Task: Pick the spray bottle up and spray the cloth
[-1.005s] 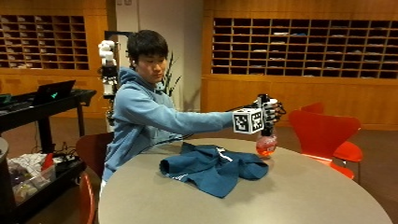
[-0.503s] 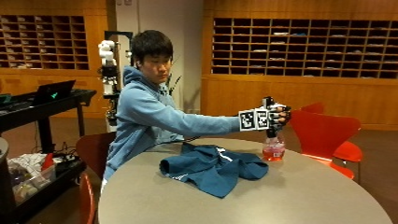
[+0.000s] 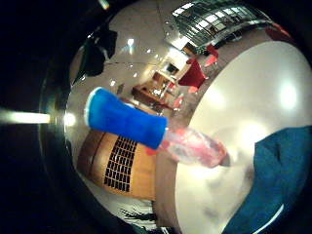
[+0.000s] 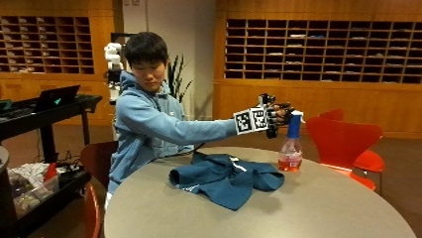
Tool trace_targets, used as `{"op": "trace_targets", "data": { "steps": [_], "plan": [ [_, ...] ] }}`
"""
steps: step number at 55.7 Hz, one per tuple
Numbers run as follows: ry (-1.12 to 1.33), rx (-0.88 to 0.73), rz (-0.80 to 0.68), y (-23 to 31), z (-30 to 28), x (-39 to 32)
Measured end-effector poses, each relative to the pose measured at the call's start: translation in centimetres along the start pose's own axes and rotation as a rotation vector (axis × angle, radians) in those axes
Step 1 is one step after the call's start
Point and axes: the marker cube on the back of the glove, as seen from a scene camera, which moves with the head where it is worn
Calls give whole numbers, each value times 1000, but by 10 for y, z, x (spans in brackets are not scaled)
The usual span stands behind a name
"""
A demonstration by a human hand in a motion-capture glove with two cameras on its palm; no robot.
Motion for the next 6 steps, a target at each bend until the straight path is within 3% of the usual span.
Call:
{"op": "trace_targets", "data": {
  "steps": [6],
  "plan": [
    [-23,-19,-33,12,-17,-15]
  ]
}}
